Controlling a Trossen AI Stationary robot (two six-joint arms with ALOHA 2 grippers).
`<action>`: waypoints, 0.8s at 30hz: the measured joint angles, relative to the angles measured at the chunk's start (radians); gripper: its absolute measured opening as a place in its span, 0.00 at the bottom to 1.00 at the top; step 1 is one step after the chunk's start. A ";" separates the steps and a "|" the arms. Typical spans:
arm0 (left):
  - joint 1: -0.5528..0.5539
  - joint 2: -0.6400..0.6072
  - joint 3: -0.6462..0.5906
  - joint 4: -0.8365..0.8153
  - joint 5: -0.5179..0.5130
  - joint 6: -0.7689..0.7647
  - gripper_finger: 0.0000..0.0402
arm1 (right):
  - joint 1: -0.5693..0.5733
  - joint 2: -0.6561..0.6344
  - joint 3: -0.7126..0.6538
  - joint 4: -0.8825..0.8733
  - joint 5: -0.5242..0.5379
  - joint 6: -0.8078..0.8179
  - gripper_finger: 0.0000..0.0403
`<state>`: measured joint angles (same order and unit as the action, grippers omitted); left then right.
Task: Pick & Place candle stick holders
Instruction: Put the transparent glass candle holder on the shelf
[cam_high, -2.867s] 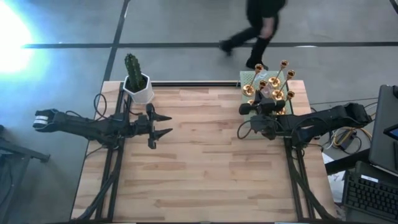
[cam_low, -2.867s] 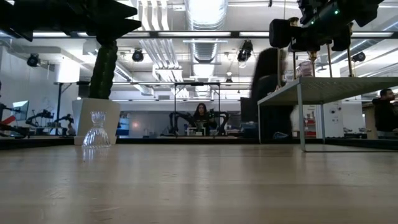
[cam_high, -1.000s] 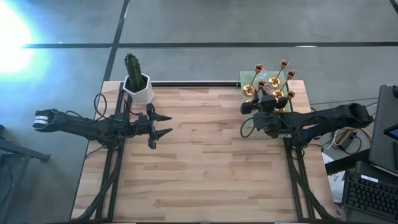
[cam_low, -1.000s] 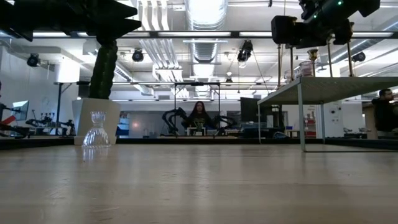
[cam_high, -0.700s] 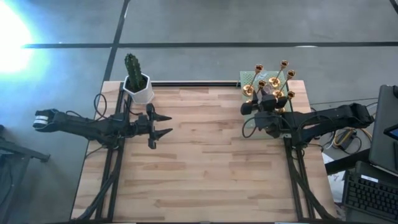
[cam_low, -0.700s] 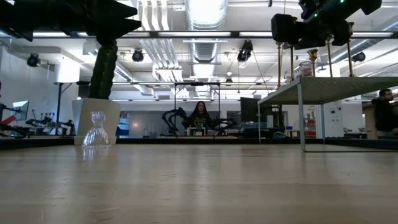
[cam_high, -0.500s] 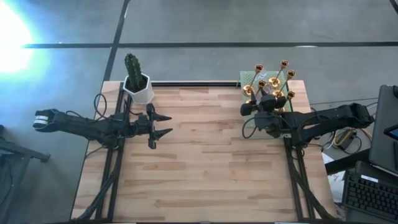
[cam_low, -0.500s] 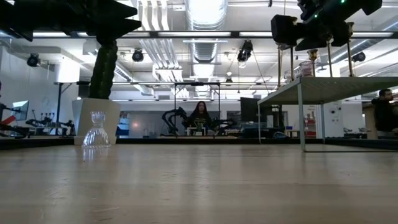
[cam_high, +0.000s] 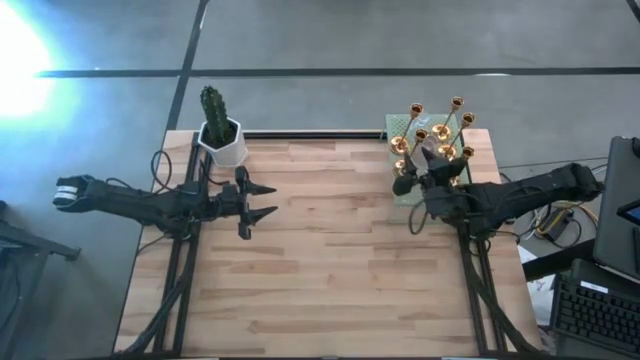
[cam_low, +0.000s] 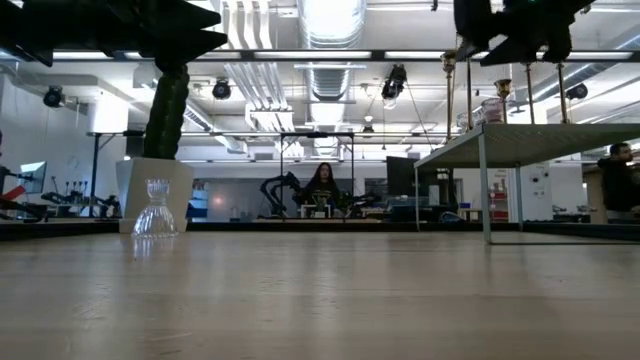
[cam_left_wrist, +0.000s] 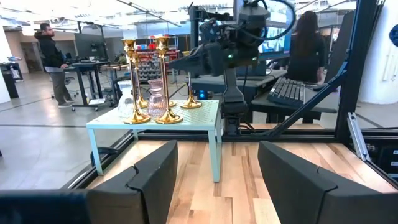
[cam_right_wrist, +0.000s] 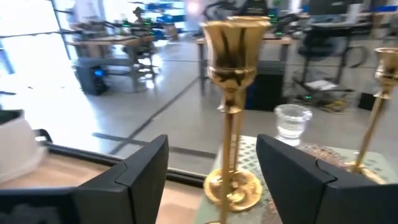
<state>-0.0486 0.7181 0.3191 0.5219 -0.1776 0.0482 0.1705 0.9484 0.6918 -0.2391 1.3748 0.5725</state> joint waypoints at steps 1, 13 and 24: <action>0.000 0.000 0.000 0.000 0.000 0.000 0.57 | 0.019 -0.010 0.000 0.000 -0.003 0.000 0.58; 0.001 0.000 0.000 0.000 0.000 0.000 0.57 | 0.313 -0.132 0.000 0.001 -0.246 -0.003 0.52; 0.001 0.000 0.000 0.000 0.000 -0.007 0.57 | 0.605 -0.168 0.006 0.030 -0.482 0.003 0.43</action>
<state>-0.0475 0.7181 0.3191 0.5223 -0.1776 0.0410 0.7753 0.7809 0.6975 -0.2089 0.8928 0.5758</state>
